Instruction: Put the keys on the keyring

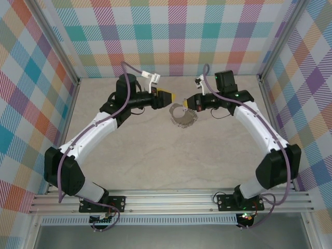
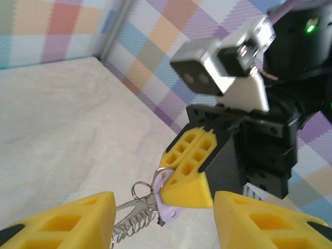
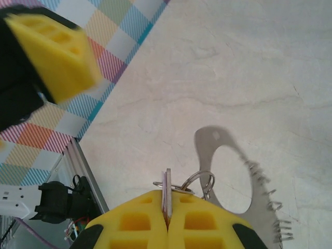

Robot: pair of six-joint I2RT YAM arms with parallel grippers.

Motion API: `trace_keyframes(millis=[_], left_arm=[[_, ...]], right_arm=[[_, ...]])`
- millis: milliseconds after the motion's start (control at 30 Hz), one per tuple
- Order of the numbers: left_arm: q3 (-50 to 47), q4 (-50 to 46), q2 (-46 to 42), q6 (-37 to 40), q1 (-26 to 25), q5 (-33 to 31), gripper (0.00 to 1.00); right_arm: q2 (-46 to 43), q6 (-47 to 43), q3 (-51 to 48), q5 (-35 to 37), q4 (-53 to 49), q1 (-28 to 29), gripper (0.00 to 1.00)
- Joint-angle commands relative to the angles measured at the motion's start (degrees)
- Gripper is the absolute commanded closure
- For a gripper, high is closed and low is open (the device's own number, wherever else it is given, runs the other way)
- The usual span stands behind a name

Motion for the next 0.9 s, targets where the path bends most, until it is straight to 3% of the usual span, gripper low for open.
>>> trace_keyframes(millis=[0, 400, 667, 867], left_arm=[[-1.3, -0.1, -3.0, -1.6, 2.5, -2.1, 0.46], [-3.3, 1.6, -4.4, -4.1, 8.8, -0.9, 0.45], [-4.2, 1.7, -6.0, -5.4, 9.1, -1.2, 0.45], [-5.8, 2.4, -7.5, -7.6, 9.1, -1.9, 0.45]], right_arm=[[4.6, 0.2, 3.9, -0.8, 3.5, -0.1, 1.0], [29.1, -1.5, 25.4, -1.9, -2.9, 2.5, 1.0], [34.2, 3.9, 21.8, 1.5, 1.7, 10.1, 1.0], [32.8, 13.8, 10.8, 4.0, 12.1, 14.5, 1.0]])
